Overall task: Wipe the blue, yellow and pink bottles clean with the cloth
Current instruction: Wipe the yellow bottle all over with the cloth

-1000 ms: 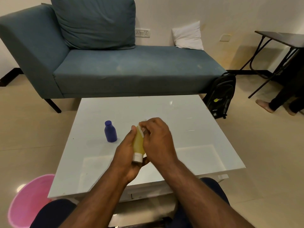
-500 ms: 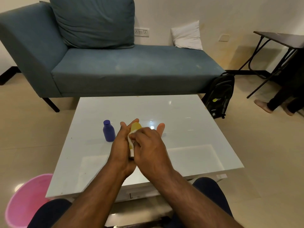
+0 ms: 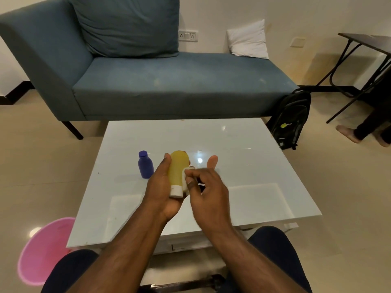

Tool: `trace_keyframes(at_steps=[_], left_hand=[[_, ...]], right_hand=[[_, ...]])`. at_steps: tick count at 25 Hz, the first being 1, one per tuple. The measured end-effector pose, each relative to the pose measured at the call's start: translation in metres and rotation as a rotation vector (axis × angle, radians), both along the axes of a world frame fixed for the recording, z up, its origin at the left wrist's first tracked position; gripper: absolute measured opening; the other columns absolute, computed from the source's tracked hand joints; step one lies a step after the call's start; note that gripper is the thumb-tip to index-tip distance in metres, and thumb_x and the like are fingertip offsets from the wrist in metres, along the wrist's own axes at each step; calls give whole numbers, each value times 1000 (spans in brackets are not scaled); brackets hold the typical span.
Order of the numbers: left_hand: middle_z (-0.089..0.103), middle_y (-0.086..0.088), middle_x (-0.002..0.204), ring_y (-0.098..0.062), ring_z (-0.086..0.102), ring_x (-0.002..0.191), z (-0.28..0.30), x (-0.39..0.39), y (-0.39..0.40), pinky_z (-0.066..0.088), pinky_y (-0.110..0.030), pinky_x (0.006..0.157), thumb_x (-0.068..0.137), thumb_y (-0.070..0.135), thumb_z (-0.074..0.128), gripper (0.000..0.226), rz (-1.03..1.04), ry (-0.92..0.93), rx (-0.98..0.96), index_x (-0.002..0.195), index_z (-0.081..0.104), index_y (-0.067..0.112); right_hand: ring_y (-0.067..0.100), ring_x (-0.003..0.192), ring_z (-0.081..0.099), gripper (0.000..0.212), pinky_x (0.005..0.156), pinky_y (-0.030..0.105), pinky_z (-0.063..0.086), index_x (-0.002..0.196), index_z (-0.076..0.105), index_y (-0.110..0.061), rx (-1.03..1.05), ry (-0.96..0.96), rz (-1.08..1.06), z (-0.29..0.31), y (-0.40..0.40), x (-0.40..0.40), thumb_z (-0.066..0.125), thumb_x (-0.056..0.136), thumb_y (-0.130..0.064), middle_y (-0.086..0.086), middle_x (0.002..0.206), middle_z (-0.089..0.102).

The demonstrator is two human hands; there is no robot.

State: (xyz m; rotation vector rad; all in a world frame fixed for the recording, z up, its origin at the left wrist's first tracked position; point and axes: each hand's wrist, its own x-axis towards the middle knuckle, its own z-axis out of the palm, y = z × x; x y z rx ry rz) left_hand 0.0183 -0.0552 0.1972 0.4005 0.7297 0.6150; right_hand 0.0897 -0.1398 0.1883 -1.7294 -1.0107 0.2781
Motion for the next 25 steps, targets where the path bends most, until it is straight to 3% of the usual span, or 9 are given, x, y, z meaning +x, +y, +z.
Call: trace_keyframes(at_steps=[2,7,11,15,18,20,22,25], left_hand=[[76,-10,83,-22,74,71,-2,1,0,60,-36,61,96,51,53,53,30,7,-22,130,55,11],[74,-11,100,-26,72,94,3,1,-2,50,-48,101,98,46,53,45,56,1,-13,128,57,13],[71,-10,94,-22,71,84,6,-6,4,59,-40,79,103,42,46,43,86,-5,-90,124,59,6],[63,-23,114,-36,70,98,7,-8,5,62,-52,65,103,14,49,32,99,-33,-157,133,45,3],[67,-28,97,-38,72,81,1,-5,3,61,-44,50,105,11,46,22,96,0,-224,124,48,1],[68,-26,90,-34,73,69,-3,-3,1,60,-40,47,104,11,48,17,90,22,-252,117,50,-1],[65,-26,101,-37,71,82,-9,-4,1,62,-46,68,104,10,47,19,101,34,-245,121,49,0],[62,-26,113,-40,67,96,-19,-6,5,52,-54,93,103,11,49,33,120,52,-220,135,42,3]], right_hand=[[-2,95,58,18,76,9,46,96,66,-28,24,27,2,-1,-5,-5,64,89,-12,-19,96,61],[-1,92,63,16,80,16,51,94,69,-30,97,316,-32,19,7,12,65,89,-16,-18,92,69],[1,93,65,17,83,22,53,94,71,-30,139,461,-66,18,-3,17,66,88,-15,-19,91,70],[0,91,62,14,77,15,51,95,69,-28,102,242,-77,15,-13,17,65,88,-16,-18,93,67],[5,93,59,16,79,14,49,96,69,-18,102,-64,47,7,-14,1,63,88,-5,-10,97,63],[7,94,56,17,82,13,46,99,69,-15,51,-303,75,-2,-10,-4,62,87,-5,-3,101,63],[6,92,55,16,83,11,44,99,69,-14,16,-318,42,-6,-4,5,61,88,-7,-3,100,63],[-2,88,58,15,79,6,43,94,71,-19,-26,-83,-9,-10,2,25,62,88,-8,-14,93,63]])
